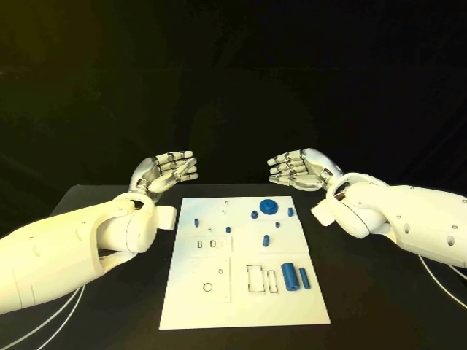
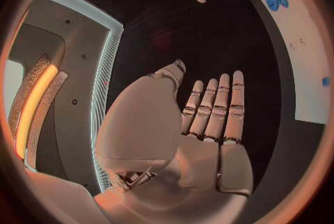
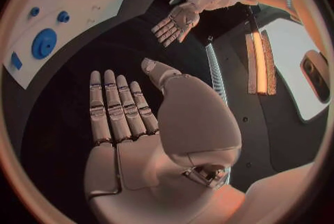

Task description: Assemble the parts on the task board

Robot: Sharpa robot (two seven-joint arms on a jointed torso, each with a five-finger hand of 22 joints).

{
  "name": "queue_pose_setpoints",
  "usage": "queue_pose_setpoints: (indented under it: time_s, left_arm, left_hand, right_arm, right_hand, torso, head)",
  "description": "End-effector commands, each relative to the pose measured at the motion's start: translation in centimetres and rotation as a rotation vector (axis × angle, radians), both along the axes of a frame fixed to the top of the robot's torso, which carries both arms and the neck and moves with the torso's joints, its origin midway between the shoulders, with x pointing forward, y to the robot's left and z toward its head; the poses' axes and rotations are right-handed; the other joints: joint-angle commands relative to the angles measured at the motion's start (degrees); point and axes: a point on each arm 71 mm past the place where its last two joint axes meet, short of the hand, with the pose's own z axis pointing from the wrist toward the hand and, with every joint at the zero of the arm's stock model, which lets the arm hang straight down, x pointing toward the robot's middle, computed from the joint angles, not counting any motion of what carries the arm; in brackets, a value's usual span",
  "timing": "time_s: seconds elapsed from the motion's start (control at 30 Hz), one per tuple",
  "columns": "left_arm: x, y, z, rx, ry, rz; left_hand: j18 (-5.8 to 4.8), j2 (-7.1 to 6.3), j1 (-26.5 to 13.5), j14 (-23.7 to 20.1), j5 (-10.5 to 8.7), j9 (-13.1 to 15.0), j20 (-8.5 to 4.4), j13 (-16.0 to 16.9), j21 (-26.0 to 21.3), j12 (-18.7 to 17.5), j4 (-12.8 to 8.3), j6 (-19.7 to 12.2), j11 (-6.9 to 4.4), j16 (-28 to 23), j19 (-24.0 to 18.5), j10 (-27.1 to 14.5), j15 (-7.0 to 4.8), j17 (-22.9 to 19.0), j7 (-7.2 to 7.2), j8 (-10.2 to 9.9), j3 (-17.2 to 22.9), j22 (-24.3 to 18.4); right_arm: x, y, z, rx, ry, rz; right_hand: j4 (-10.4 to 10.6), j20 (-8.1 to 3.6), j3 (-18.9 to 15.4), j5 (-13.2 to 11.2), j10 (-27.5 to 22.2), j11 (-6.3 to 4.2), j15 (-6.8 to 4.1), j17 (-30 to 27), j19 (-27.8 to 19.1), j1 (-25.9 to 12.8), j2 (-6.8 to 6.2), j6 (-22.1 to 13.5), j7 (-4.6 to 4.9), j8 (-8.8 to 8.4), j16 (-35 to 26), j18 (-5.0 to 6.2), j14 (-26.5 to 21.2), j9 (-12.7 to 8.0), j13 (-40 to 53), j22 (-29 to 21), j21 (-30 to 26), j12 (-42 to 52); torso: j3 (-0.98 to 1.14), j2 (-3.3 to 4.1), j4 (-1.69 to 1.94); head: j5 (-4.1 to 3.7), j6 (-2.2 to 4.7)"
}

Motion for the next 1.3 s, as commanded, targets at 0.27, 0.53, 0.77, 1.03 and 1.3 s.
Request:
queue_pose_setpoints:
  time_s: [0.27,0.53,0.77,1.03,1.3]
  left_arm:
    - [-1.0,-1.1,1.9,-0.013,-0.041,-0.092]
    - [-3.0,-1.0,2.9,-0.036,-0.034,-0.146]
    - [-4.1,-1.1,3.7,-0.053,-0.038,-0.178]
    - [-4.4,-1.1,3.9,-0.057,-0.040,-0.184]
    - [-4.6,-1.1,4.0,-0.060,-0.044,-0.189]
  left_hand:
    - [1.12,-0.14,-0.14,3.25,-0.36,0.41,-0.71,0.33,2.23,0.11,-0.99,2.75,-0.91,1.32,3.11,4.18,-1.09,2.04,3.10,1.69,1.78,0.60]
    - [1.08,-0.43,-0.57,4.28,-0.38,0.45,-1.43,0.34,3.97,0.05,-1.63,3.27,-1.30,1.99,4.98,5.39,-1.58,3.35,2.78,2.32,2.68,1.29]
    - [1.05,-0.59,-0.79,4.21,-0.42,0.44,-1.63,0.29,4.57,-0.13,-1.83,3.28,-1.32,2.02,5.51,5.44,-1.64,3.70,2.71,2.43,2.88,1.55]
    - [0.96,-0.67,-0.96,3.83,-0.42,0.40,-1.68,0.16,4.83,-0.53,-1.96,3.09,-1.22,1.85,5.55,4.97,-1.55,3.91,2.72,2.42,3.00,1.66]
    - [0.93,-0.67,-1.02,3.68,-0.41,0.39,-1.68,0.13,4.88,-0.66,-2.01,3.02,-1.18,1.79,5.51,4.81,-1.51,3.97,2.76,2.42,3.05,1.68]
  right_arm:
    - [0.6,0.6,1.0,-0.362,-0.126,0.029]
    - [0.6,1.6,0.9,-0.568,-0.192,0.088]
    - [0.7,2.2,0.6,-0.713,-0.233,0.112]
    - [0.9,2.5,0.3,-0.809,-0.240,0.117]
    - [1.0,2.5,-0.1,-0.863,-0.220,0.108]
  right_hand:
    - [-0.98,-6.06,4.30,0.03,13.80,-4.14,-6.04,5.30,17.43,0.61,-2.45,10.58,0.44,2.73,6.37,1.42,19.50,0.70,0.56,3.34,8.90,-0.06]
    - [-0.30,-9.95,3.96,0.12,14.95,-5.75,-9.37,16.94,26.10,-0.97,-4.42,11.97,-1.04,2.36,18.86,1.23,32.61,1.33,0.87,11.63,22.33,-1.07]
    - [-0.15,-9.75,2.25,-1.93,8.04,-5.28,-8.54,35.08,31.76,-0.76,-5.47,9.84,-0.67,2.49,39.85,-1.68,33.23,2.55,1.42,37.83,45.07,0.09]
    - [0.54,-8.97,-0.39,-1.99,6.42,-5.21,-8.56,50.09,34.34,-0.32,-5.03,8.45,-0.81,3.08,56.11,-3.68,33.27,3.48,2.33,54.01,57.89,2.43]
    - [1.27,-8.89,-2.28,-2.03,6.00,-5.42,-8.61,53.99,35.25,-0.31,-5.03,7.92,-1.07,3.17,60.32,-4.22,33.63,3.78,2.66,58.41,61.15,3.28]
  torso:
    - [-0.57,2.57,1.85]
    - [-0.88,4.31,2.56]
    - [-1.06,5.72,3.26]
    - [-1.19,7.07,3.59]
    - [-1.29,7.62,3.88]
  head:
    - [-1.43,0.25]
    - [-2.76,0.83]
    - [-3.75,1.35]
    - [-4.60,2.02]
    - [-4.67,1.95]
